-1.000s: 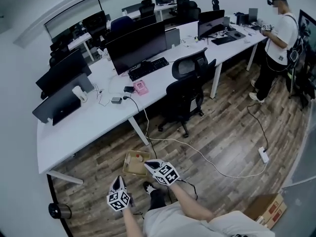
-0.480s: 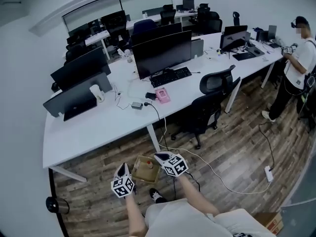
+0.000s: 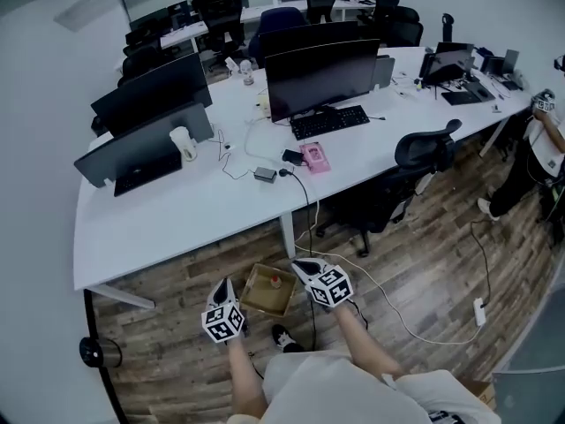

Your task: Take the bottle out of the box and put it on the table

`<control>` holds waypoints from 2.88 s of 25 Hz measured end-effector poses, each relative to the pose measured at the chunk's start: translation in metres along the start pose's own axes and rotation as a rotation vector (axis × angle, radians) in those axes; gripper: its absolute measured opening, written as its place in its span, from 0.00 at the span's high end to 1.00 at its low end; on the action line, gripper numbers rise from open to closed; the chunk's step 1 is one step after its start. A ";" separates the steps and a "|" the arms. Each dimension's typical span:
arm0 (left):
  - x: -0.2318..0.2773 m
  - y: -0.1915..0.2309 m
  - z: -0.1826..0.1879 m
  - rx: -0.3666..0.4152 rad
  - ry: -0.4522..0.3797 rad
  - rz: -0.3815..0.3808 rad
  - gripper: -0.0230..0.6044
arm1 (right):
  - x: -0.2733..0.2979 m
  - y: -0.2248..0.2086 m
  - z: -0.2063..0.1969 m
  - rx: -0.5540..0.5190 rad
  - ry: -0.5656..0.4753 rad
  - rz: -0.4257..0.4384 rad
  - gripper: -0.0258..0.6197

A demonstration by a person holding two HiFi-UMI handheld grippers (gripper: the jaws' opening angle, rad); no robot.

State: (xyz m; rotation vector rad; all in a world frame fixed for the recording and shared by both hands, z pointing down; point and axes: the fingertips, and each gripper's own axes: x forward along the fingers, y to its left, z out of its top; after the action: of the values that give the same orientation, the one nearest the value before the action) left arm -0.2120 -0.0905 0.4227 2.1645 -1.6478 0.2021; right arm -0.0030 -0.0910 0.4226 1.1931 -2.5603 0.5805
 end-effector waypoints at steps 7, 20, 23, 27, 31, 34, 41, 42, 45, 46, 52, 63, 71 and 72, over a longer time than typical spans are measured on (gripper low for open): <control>0.062 0.035 -0.014 -0.034 0.090 -0.051 0.94 | 0.060 -0.001 -0.023 0.066 0.060 -0.015 0.90; 0.160 0.043 -0.107 0.051 0.307 -0.215 0.94 | 0.086 -0.066 -0.082 0.035 0.186 -0.086 0.90; 0.184 0.042 -0.130 0.129 0.327 -0.195 0.94 | 0.095 -0.090 -0.098 0.045 0.191 -0.087 0.90; 0.220 0.043 -0.184 0.283 0.371 -0.201 0.94 | 0.112 -0.118 -0.127 0.052 0.163 -0.094 0.90; 0.249 0.046 -0.256 0.277 0.406 -0.249 0.94 | 0.135 -0.138 -0.192 0.070 0.181 -0.097 0.90; 0.263 0.046 -0.309 0.284 0.435 -0.265 0.94 | 0.149 -0.151 -0.240 0.103 0.195 -0.087 0.90; 0.301 0.057 -0.404 0.256 0.442 -0.262 0.94 | 0.184 -0.174 -0.329 0.118 0.213 -0.079 0.90; 0.304 0.058 -0.415 0.252 0.444 -0.262 0.94 | 0.190 -0.176 -0.340 0.117 0.216 -0.078 0.90; 0.310 0.059 -0.444 0.264 0.449 -0.278 0.94 | 0.205 -0.181 -0.369 0.124 0.217 -0.086 0.90; 0.312 0.059 -0.453 0.269 0.453 -0.288 0.94 | 0.210 -0.183 -0.378 0.135 0.213 -0.093 0.90; 0.322 0.067 -0.500 0.279 0.466 -0.299 0.94 | 0.244 -0.180 -0.424 0.113 0.219 -0.078 0.90; 0.361 0.080 -0.598 0.338 0.464 -0.365 0.84 | 0.264 -0.188 -0.472 0.046 0.201 -0.049 0.90; 0.393 0.095 -0.669 0.316 0.450 -0.341 0.58 | 0.265 -0.193 -0.511 0.019 0.196 -0.004 0.90; 0.399 0.096 -0.677 0.316 0.449 -0.345 0.53 | 0.268 -0.191 -0.515 -0.010 0.201 0.021 0.90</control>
State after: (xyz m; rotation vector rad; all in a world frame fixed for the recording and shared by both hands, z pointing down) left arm -0.0986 -0.1919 1.1994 2.3611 -1.0320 0.8229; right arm 0.0086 -0.1472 1.0311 1.0479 -2.4066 0.6562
